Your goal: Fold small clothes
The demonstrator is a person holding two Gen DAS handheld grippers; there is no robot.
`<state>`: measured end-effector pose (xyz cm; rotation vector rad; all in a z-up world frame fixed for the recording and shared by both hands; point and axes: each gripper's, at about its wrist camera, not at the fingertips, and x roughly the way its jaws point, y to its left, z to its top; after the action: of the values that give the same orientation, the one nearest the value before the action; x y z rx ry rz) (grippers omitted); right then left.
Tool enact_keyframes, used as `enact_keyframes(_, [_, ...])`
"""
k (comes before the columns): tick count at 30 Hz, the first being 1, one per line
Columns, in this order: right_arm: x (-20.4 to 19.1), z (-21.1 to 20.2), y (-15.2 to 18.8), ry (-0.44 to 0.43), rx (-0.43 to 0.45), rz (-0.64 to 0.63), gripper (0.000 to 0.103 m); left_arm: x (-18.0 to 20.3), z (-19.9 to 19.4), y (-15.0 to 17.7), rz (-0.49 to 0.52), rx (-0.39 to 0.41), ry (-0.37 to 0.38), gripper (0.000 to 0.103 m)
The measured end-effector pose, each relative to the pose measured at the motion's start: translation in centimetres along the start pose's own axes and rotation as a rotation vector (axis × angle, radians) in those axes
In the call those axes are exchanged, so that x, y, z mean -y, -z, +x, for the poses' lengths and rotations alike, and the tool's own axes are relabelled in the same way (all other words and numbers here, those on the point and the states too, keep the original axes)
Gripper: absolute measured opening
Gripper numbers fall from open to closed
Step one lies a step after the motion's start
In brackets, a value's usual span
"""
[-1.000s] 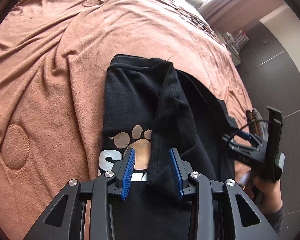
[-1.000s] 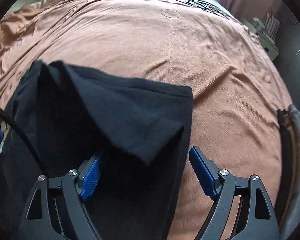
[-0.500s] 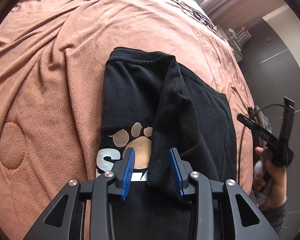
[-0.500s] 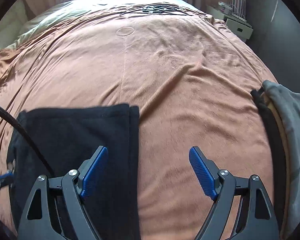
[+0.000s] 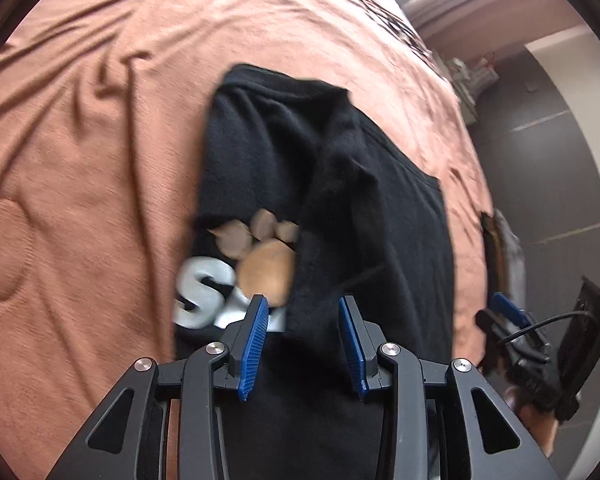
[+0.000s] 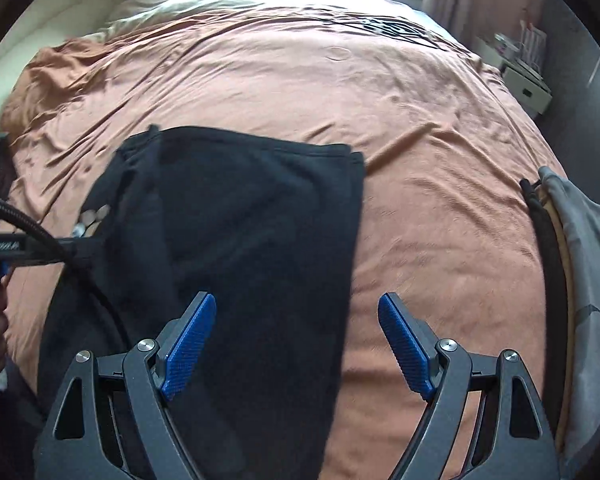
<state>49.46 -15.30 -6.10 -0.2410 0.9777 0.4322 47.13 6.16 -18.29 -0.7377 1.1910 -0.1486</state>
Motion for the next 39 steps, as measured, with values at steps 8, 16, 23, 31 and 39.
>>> enact_keyframes(8, [-3.1, -2.1, 1.6, -0.071, 0.023, -0.087, 0.082, 2.4, -0.3, 0.6, 0.073, 0.017, 0.13, 0.009])
enact_keyframes(16, [-6.3, -1.6, 1.1, -0.118, 0.031, -0.164, 0.082, 2.5, -2.2, -0.6, 0.064, 0.092, 0.289, 0.009])
enact_keyframes(23, [-6.7, 0.8, 0.8, -0.114, 0.033, -0.177, 0.07, 3.3, -1.7, -1.6, 0.039, 0.084, 0.399, 0.009])
enact_keyframes(31, [-4.0, 3.0, -0.6, -0.095, 0.065, -0.098, 0.009, 3.6, -1.6, -2.0, 0.028, 0.1, 0.385, 0.012])
enact_keyframes(39, [-0.5, 5.0, -1.2, -0.066, 0.061, 0.013, 0.006, 0.9, -3.7, -2.7, -0.066, 0.214, 0.318, 0.032])
